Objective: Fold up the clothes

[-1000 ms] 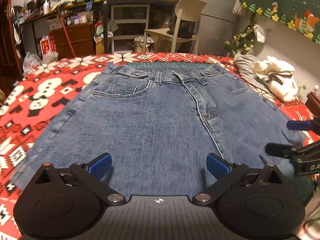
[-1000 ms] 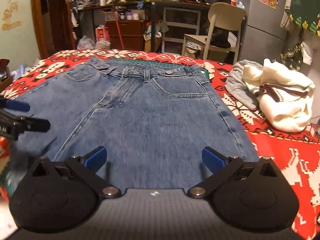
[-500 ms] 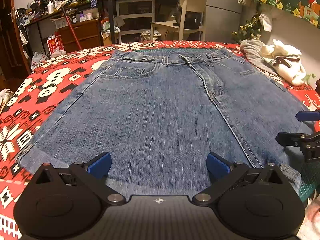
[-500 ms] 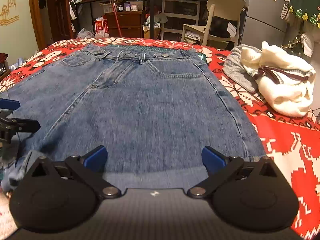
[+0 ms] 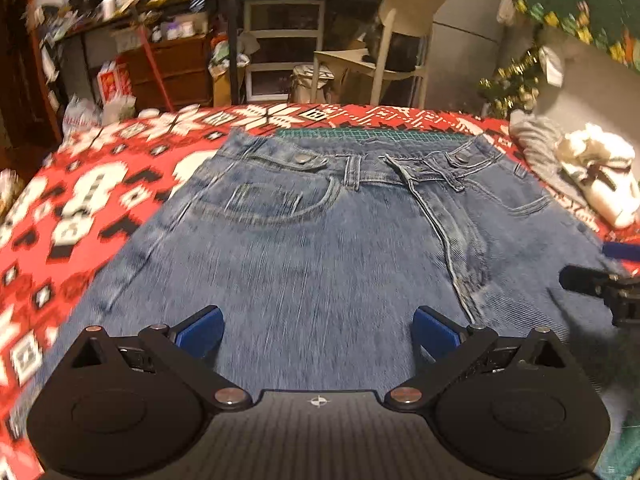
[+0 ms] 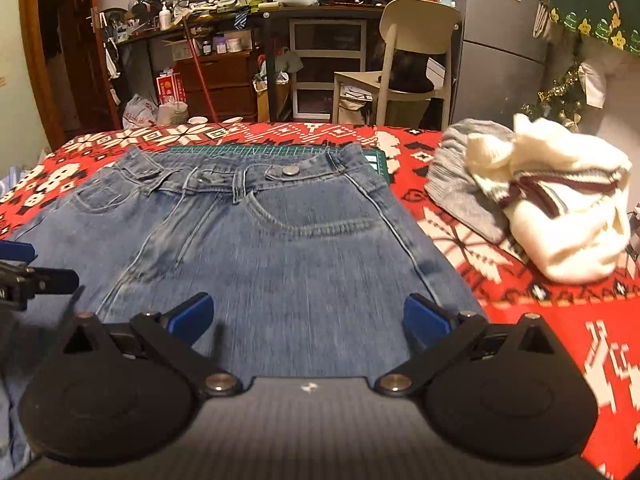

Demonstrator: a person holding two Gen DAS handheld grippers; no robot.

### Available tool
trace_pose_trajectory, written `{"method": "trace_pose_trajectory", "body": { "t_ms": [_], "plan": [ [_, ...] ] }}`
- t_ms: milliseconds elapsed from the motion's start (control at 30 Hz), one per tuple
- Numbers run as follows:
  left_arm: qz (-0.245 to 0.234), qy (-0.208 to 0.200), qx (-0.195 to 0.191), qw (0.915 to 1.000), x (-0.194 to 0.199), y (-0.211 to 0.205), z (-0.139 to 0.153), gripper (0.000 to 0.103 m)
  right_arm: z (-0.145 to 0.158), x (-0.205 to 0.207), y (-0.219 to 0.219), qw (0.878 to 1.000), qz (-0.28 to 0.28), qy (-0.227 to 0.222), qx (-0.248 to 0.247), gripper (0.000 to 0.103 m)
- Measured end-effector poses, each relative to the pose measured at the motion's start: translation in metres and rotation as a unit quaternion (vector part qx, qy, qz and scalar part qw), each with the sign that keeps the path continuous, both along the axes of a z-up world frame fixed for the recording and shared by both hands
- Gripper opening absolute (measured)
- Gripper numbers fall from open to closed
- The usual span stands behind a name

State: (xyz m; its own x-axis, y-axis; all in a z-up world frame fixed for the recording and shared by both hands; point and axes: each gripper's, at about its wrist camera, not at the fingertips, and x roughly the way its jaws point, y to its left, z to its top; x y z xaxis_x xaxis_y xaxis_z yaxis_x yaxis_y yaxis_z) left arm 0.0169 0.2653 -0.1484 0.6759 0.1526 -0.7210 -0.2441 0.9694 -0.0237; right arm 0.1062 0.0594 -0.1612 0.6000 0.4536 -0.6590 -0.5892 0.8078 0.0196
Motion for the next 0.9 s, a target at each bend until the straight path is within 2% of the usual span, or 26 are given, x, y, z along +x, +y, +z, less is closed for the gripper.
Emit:
{"method": "trace_pose_trajectory", "body": {
  "t_ms": [233, 433, 900],
  "plan": [
    [-0.006, 0.006, 0.008, 0.9999, 0.003, 0.000, -0.008, 0.103, -0.014, 0.008, 0.024, 0.999, 0.019, 0.008, -0.042, 0.102],
    [-0.006, -0.001, 0.018, 0.9998, -0.013, -0.006, -0.009, 0.103, -0.015, -0.002, 0.011, 0.998, 0.024, 0.029, -0.040, 0.102],
    [0.002, -0.011, 0.016, 0.9998, -0.052, -0.018, -0.010, 0.103, -0.009, -0.041, -0.015, 0.997, 0.043, 0.038, -0.056, 0.102]
  ]
}}
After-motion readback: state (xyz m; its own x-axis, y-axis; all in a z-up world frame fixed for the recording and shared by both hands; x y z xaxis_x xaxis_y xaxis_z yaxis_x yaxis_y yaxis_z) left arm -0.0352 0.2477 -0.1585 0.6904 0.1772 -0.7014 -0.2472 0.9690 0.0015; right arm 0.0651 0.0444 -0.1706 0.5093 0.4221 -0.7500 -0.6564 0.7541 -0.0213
